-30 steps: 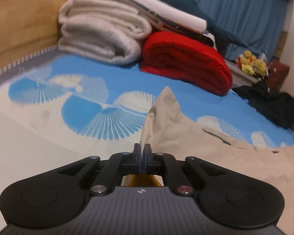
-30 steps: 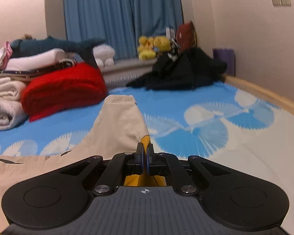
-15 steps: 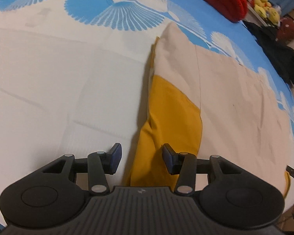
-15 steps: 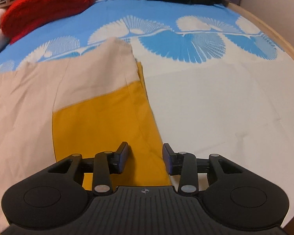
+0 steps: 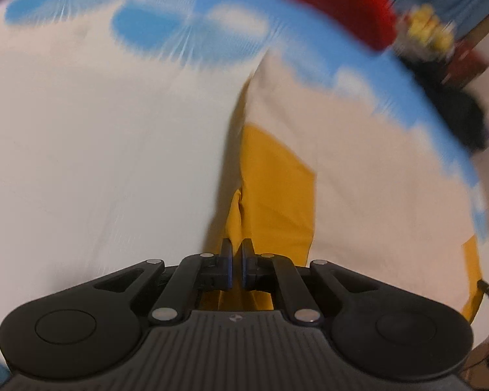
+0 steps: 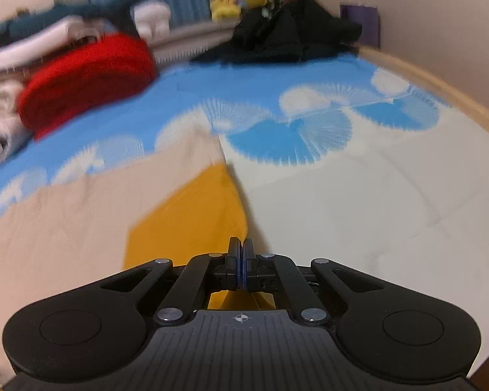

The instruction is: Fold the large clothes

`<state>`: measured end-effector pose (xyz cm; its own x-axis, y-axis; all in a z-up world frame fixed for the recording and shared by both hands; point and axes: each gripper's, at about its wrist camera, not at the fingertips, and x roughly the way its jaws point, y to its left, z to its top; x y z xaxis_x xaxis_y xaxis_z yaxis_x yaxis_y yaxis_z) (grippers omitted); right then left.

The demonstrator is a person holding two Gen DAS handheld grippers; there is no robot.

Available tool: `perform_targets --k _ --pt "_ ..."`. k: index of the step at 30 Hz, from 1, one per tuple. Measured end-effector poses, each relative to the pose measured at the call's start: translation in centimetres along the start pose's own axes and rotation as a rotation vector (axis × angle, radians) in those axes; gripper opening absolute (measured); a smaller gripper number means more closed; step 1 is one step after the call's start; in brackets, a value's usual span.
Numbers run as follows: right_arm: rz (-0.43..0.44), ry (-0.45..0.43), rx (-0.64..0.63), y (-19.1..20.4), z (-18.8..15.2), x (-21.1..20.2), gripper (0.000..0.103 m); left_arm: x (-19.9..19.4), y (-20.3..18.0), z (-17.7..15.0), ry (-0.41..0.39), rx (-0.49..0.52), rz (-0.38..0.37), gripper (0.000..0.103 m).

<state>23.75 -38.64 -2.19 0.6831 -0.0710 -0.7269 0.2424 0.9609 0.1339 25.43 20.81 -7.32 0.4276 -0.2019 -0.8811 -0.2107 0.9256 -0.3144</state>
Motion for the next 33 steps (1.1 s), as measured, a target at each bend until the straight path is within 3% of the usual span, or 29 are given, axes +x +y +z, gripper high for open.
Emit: perform_targets --k 3,4,5,10,13,15,16,19,21,23,25,26,29,33 --pt "-0.030 0.171 0.002 0.0 -1.2 2.4 0.004 -1.2 -0.3 -0.2 -0.047 0.040 0.026 0.027" --pt "-0.047 0.182 -0.017 0.2 -1.3 2.4 0.006 -1.8 -0.4 -0.4 -0.069 0.052 0.024 0.038" --pt "-0.052 0.166 -0.033 0.3 -1.4 2.0 0.008 -2.1 -0.5 -0.5 -0.077 0.061 0.008 0.041" --pt "-0.003 0.164 -0.055 0.0 -1.2 0.5 0.010 -1.6 -2.4 -1.2 -0.028 0.184 -0.075 0.041" --pt "-0.010 0.258 -0.104 -0.2 -2.4 1.0 0.014 0.2 -3.6 -2.1 0.059 0.268 -0.017 0.042" --pt "-0.034 0.341 -0.153 -0.3 -3.6 1.7 0.020 1.6 -3.7 -2.4 0.118 0.289 0.057 0.050" --pt "-0.055 0.375 -0.193 -0.3 -4.3 1.9 0.020 1.9 -3.7 -2.5 0.121 0.298 0.080 0.056" --pt "-0.124 0.400 -0.295 0.1 -5.4 2.1 0.020 0.6 -4.0 -2.3 0.050 0.302 0.065 0.056" --pt "-0.128 0.379 -0.284 0.1 -5.1 1.6 0.017 -0.3 -4.3 -2.2 0.013 0.294 -0.002 0.056" --pt "-0.117 0.345 -0.256 0.2 -4.7 0.9 0.017 0.1 -4.4 -2.5 0.046 0.306 -0.034 0.056" --pt "-0.140 0.306 -0.261 0.4 -4.3 0.3 0.017 1.7 -4.3 -3.3 0.120 0.344 0.073 0.057" --pt "-0.160 0.271 -0.272 0.5 -3.9 0.2 0.017 2.2 -4.2 -3.4 0.139 0.359 0.118 0.063" --pt "-0.199 0.087 -0.322 1.8 -2.8 -1.9 0.017 1.3 -3.8 -2.9 0.094 0.329 0.109 0.064" --pt "-0.163 -0.166 -0.369 4.0 -1.4 -5.1 0.017 -0.6 -3.7 -2.4 -0.014 0.299 0.075 0.064"
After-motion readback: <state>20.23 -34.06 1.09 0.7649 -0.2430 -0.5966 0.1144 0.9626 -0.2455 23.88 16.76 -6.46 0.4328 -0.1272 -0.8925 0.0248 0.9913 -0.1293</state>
